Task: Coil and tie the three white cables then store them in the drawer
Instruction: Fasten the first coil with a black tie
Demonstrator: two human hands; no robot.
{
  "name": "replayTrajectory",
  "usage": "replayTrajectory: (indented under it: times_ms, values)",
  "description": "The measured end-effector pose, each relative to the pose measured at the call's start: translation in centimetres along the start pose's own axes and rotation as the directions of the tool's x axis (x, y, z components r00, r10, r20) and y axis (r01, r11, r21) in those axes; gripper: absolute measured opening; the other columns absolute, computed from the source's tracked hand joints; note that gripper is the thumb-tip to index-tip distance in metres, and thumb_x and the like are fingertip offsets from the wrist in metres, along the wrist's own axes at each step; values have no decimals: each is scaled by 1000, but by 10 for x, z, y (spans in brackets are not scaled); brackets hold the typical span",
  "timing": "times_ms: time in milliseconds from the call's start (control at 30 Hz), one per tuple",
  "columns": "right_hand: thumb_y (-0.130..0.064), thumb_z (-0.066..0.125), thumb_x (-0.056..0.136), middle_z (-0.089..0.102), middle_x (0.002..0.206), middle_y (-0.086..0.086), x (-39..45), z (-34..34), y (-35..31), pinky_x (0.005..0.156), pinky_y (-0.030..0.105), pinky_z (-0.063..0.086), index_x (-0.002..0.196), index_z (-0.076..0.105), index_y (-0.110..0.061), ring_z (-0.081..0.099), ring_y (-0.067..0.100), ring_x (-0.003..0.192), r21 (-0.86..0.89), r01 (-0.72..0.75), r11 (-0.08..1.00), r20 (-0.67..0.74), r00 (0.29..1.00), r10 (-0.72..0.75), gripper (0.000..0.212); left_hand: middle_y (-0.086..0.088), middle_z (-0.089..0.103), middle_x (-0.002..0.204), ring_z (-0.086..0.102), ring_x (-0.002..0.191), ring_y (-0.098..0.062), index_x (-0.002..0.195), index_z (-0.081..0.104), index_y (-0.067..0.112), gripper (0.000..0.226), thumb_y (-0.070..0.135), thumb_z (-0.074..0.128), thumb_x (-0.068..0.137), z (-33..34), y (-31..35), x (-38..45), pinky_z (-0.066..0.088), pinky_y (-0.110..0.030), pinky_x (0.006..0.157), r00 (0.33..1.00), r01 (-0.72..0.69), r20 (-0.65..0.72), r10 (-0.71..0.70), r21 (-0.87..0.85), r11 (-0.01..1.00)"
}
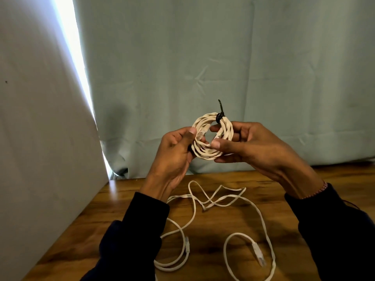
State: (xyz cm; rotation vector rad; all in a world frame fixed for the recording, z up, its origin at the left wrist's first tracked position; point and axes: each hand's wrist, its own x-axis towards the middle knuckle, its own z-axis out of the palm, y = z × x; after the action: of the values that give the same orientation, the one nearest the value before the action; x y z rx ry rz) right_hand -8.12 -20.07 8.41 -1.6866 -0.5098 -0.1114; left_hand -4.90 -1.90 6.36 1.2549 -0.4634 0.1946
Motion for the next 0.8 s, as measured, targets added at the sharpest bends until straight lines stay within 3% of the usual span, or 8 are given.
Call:
replayTrajectory:
  times_ms: [133, 200, 333, 400, 467, 567, 700, 800]
  values:
    - [-11, 71, 86, 77, 103, 7, 3, 3, 2, 82, 39, 62, 123, 62, -14, 74, 23, 97, 28, -19, 999, -1, 1000, 19, 38, -17, 68, 88, 67, 84, -23, 113, 66, -5, 26, 9, 46, 104, -2, 0, 1, 56, -39, 91, 999, 47, 29, -45, -84, 995]
    - [-17, 75, 84, 75, 108, 5, 5, 4, 4, 84, 39, 62, 125, 61, -16, 73, 22, 100, -48, -19, 999, -48, 999, 17, 43, -16, 68, 85, 66, 82, -22, 112, 67, -3, 24, 9, 48, 103, -3, 0, 2, 55, -41, 92, 998, 60, 18, -59, -92, 994]
    - [-49, 79, 65, 66, 127, 1, 9, 1, 9, 93, 43, 58, 138, 52, -25, 69, 18, 109, -127, 14, 992, -150, 988, -33, 81, -19, 72, 94, 67, 87, -27, 109, 72, 8, 20, 17, 58, 98, -4, 0, 3, 56, -40, 86, 999, -35, 24, 31, 196, 980]
    - [-48, 70, 79, 66, 130, 1, 10, 3, 10, 95, 40, 56, 143, 49, -26, 71, 13, 103, -171, 76, 982, -210, 971, -112, 72, -10, 72, 87, 66, 82, -21, 110, 72, 10, 21, 21, 61, 96, -4, 0, 1, 56, -33, 80, 997, -67, 55, 54, 268, 961]
    - [-34, 58, 97, 68, 126, 0, 12, 6, 15, 92, 32, 58, 143, 53, -25, 73, 6, 93, -312, 174, 934, -310, 910, -273, 47, -7, 71, 84, 65, 80, -19, 109, 72, 11, 20, 21, 60, 97, -3, 0, 0, 55, -32, 80, 996, -71, 62, 57, 252, 965]
    - [-21, 57, 101, 72, 118, -4, 14, 11, 23, 84, 26, 60, 133, 64, -24, 73, 3, 87, -453, 258, 854, -322, 845, -426, 33, -6, 68, 76, 66, 75, -21, 105, 72, 12, 20, 21, 54, 101, -2, 1, -1, 56, -38, 80, 997, -70, 37, 63, 205, 976]
    - [-23, 57, 101, 72, 110, -6, 14, 9, 23, 89, 32, 58, 134, 63, -24, 67, 6, 97, -560, 260, 786, -198, 880, -432, 34, -2, 64, 67, 65, 70, -22, 104, 71, 13, 23, 21, 49, 104, -3, 2, 0, 57, -39, 74, 997, -74, -7, 78, 228, 971]
    - [-25, 57, 100, 75, 107, -5, 12, 8, 18, 90, 31, 59, 128, 68, -20, 70, 10, 99, -429, 274, 861, -188, 905, -382, 30, -11, 63, 76, 62, 69, -21, 106, 72, 13, 23, 21, 51, 104, -4, 4, 1, 57, -34, 68, 995, -82, -42, 95, 244, 966]
